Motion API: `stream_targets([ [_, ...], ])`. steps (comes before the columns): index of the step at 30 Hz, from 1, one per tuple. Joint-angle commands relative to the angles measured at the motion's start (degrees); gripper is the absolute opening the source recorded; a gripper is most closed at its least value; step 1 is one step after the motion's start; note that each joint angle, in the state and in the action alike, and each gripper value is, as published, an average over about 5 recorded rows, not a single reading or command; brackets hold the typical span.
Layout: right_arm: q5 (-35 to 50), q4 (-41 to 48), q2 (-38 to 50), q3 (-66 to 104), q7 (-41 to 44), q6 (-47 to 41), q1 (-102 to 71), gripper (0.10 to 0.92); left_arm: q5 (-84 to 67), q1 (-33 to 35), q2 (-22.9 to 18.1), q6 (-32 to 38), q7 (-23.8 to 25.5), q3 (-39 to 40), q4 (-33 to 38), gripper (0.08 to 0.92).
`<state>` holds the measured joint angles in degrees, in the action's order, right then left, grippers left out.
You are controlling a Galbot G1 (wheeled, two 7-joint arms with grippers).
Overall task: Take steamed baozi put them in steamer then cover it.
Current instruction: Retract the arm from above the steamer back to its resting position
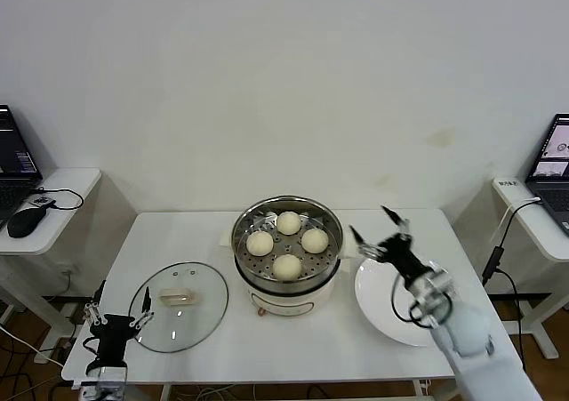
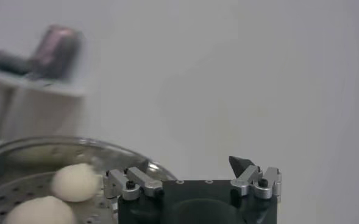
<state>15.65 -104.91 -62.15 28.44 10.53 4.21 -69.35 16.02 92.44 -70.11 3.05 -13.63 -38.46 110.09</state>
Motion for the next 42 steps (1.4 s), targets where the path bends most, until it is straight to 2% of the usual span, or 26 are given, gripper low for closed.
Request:
stream_targets([
  [1,-1.2,-4.2,-12.7,24.0,-2.0,4.0,-22.0,0.823,42.0,2.2,3.9,5.8,1.6,-3.8,-4.0,0.823],
  [6,-0.5,-2.7,-14.1,24.5,-2.9,5.7,-22.8,0.823,52.3,3.7,4.9,6.8,2.1,-3.4,-4.2,0.823],
  [11,-0.8,-1.2,-14.6,24.0,-2.9,6.0,-22.1,0.823,57.3,0.7,4.1,7.7,2.2,-2.1,-7.4,0.823],
  [24,-1.2,0.0,-15.2,24.3,-3.8,7.8,-22.1,0.823,59.0,-7.9,4.9,7.4,4.9,2.6,-17.4,0.823],
  [42,-4.1,2.5,-16.3,24.3,-4.1,10.5,-22.6,0.823,59.0,-16.7,5.3,6.6,5.5,5.9,-22.4,0.823],
])
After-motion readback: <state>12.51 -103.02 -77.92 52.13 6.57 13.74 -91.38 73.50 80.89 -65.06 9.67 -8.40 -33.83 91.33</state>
